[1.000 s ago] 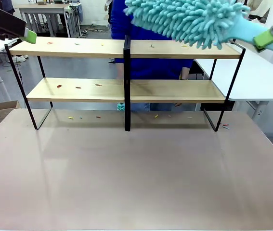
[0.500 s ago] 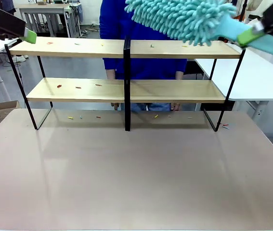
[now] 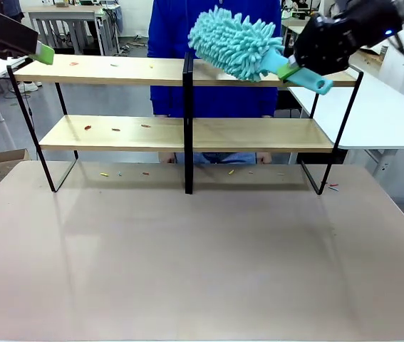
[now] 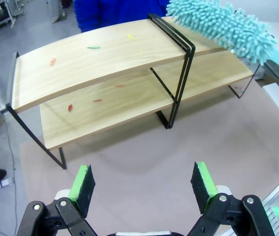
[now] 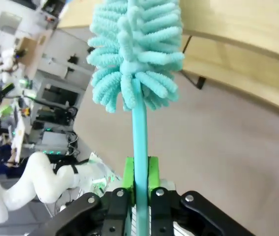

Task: Clean the shelves.
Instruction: Clean a randomly selected level of the Shelf with the Duster.

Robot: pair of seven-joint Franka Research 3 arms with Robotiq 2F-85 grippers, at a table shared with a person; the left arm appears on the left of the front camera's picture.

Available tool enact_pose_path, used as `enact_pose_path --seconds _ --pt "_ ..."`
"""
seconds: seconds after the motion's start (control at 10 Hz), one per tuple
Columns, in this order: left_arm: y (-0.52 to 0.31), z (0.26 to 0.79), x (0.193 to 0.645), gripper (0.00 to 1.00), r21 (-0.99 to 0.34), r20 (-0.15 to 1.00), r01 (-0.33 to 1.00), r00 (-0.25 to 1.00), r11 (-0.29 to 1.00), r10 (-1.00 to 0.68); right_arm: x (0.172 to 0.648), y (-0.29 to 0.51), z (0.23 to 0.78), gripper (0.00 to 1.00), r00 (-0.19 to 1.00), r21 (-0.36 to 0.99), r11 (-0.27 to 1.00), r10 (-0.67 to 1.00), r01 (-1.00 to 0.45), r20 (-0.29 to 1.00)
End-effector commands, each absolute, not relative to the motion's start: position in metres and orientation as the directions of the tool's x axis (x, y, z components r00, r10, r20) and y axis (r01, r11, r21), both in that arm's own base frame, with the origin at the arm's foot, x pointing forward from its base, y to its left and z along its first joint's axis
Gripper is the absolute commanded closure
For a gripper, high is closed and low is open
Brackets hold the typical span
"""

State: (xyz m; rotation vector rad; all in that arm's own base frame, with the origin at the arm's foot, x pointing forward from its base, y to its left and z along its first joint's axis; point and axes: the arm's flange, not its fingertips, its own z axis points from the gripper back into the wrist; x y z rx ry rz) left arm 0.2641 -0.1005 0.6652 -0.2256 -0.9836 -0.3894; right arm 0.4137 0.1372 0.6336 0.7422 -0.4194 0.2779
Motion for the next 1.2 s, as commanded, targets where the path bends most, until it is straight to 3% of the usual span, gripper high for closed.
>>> enact_pose_path --seconds 0.0,0.4,0.5,0.7,0.8,1.1 --pt "-0.100 0.666 0.263 0.00 -0.005 0.843 0.415 0.491 0.910 -0.219 0.421 0.143 0.642 0.88 0.900 0.583 0.747 0.046 -0.319 0.434" --pt "-0.100 0.666 0.263 0.00 -0.005 0.843 0.415 0.491 0.910 -0.219 0.423 0.138 0.634 0.88 0.931 0.509 0.838 -0.004 -0.196 0.365" --pt "-0.100 0.666 0.263 0.00 -0.005 0.843 0.415 0.491 0.910 -0.219 0.420 0.133 0.638 0.88 0.917 0.451 0.880 -0.050 -0.147 0.397" --pt "-0.100 0.666 0.263 0.00 -0.005 0.843 0.415 0.491 0.910 -0.219 0.411 0.119 0.648 0.88 0.886 0.367 0.930 -0.149 -0.026 0.439" --pt "-0.100 0.666 0.263 0.00 -0.005 0.843 0.415 0.491 0.910 -0.219 0.403 0.109 0.653 0.88 0.865 0.303 0.948 -0.236 0.103 0.443" --pt "-0.100 0.666 0.263 0.00 -0.005 0.843 0.415 0.491 0.910 -0.219 0.395 0.095 0.659 0.88 0.826 0.306 0.921 -0.359 0.240 0.434"
